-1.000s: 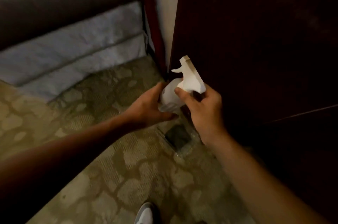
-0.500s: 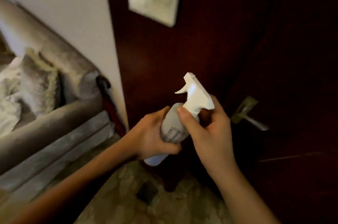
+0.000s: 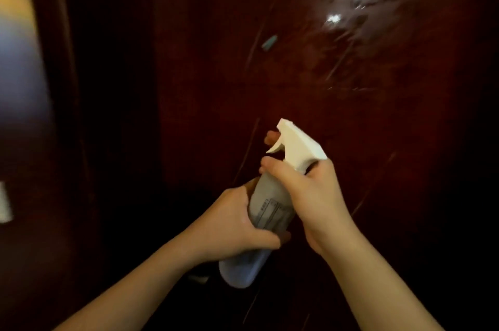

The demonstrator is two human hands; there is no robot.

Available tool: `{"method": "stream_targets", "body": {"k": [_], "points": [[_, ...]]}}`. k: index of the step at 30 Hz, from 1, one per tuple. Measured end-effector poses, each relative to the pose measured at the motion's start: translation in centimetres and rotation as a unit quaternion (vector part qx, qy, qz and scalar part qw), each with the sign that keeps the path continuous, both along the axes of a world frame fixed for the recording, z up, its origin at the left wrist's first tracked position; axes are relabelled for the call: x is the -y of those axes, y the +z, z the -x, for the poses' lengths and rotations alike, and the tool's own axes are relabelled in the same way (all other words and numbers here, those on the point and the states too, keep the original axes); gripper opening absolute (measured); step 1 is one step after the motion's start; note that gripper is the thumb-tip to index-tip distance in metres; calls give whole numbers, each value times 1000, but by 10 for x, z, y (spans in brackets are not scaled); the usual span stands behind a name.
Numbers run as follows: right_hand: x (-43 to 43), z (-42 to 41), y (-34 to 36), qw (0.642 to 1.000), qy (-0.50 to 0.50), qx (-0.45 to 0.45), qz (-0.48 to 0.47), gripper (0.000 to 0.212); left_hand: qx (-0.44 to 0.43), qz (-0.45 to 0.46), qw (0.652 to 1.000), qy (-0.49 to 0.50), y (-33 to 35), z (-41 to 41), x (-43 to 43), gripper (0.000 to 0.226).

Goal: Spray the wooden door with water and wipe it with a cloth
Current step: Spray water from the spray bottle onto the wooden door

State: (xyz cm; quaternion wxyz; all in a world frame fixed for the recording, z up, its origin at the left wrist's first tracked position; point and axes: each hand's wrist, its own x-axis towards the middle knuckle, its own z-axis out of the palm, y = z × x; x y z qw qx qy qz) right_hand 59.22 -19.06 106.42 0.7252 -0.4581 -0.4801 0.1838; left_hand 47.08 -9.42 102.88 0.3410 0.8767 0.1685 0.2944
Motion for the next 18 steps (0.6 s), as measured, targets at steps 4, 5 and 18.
{"method": "stream_targets", "body": {"k": [4, 5, 18], "points": [[12, -46, 41, 999, -22, -25, -19, 19, 7, -7, 998, -59, 35, -58, 7, 53], [12, -55, 53, 999, -28, -26, -25, 18, 12, -12, 998, -67, 46, -69, 7, 54], [-37, -104, 179, 992, -102, 50, -53, 7, -20, -373, 908, 190, 218, -79, -151, 72]]}}
